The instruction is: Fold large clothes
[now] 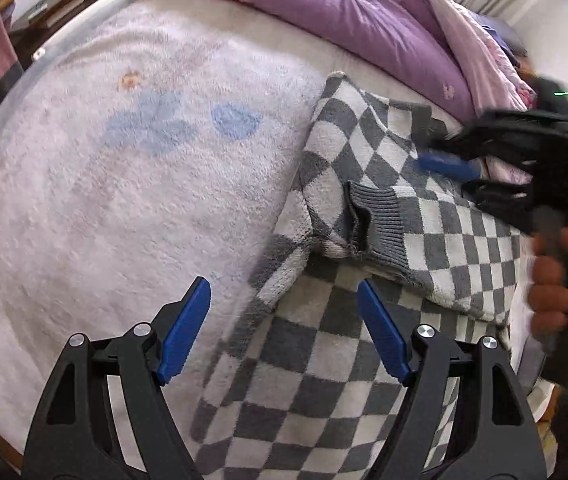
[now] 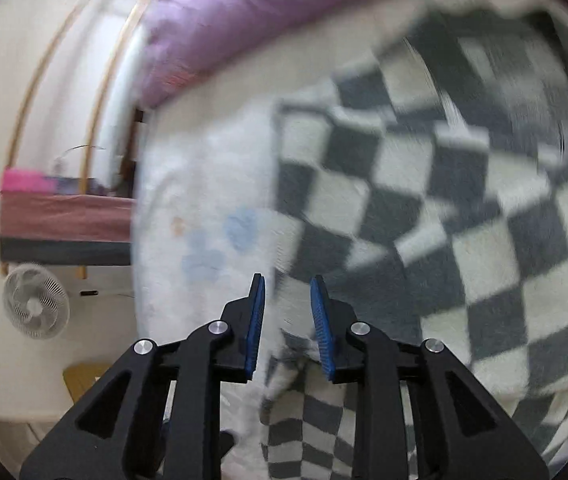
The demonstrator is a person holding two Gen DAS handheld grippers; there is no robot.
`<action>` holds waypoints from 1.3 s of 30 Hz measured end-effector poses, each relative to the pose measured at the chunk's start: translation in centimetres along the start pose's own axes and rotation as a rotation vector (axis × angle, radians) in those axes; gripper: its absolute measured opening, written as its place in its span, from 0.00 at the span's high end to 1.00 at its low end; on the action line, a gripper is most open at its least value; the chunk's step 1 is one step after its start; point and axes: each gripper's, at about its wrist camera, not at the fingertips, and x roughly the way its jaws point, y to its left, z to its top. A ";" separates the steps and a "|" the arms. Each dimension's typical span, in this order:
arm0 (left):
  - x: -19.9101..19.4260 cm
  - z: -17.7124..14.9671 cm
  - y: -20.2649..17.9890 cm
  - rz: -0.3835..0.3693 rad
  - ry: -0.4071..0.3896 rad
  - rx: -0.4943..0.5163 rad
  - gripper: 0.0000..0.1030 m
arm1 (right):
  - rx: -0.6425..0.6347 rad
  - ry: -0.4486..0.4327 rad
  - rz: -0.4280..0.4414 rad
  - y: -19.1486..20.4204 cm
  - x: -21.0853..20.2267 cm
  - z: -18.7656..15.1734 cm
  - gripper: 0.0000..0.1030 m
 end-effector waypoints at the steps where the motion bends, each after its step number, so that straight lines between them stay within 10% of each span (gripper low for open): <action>1: 0.4 0.2 -0.7 -0.012 0.004 0.003 0.25 | -0.041 -0.031 -0.009 0.1 -1.5 0.2 0.77; 10: 6.5 3.9 -10.1 -0.068 0.029 0.157 0.25 | 0.012 -0.201 -0.372 -16.3 -13.7 1.3 0.96; 19: 15.1 5.0 -13.3 -0.008 0.131 0.182 0.24 | 0.213 -0.082 -0.401 -31.5 -13.6 0.4 1.00; 24: 13.7 6.2 -13.9 -0.068 0.142 0.188 0.22 | 0.242 -0.068 -0.379 -31.7 -13.9 1.2 0.99; 28: 10.4 9.6 -13.2 -0.110 0.062 0.182 0.20 | 0.165 -0.111 -0.379 -28.8 -16.8 2.5 0.75; 30: 9.8 12.7 -12.3 -0.085 0.027 0.154 0.20 | 0.159 -0.153 -0.392 -28.2 -18.1 4.2 0.52; 39: 16.1 22.9 -9.4 0.113 0.054 0.092 0.20 | 0.227 -0.163 -0.419 -31.3 -17.9 12.6 0.48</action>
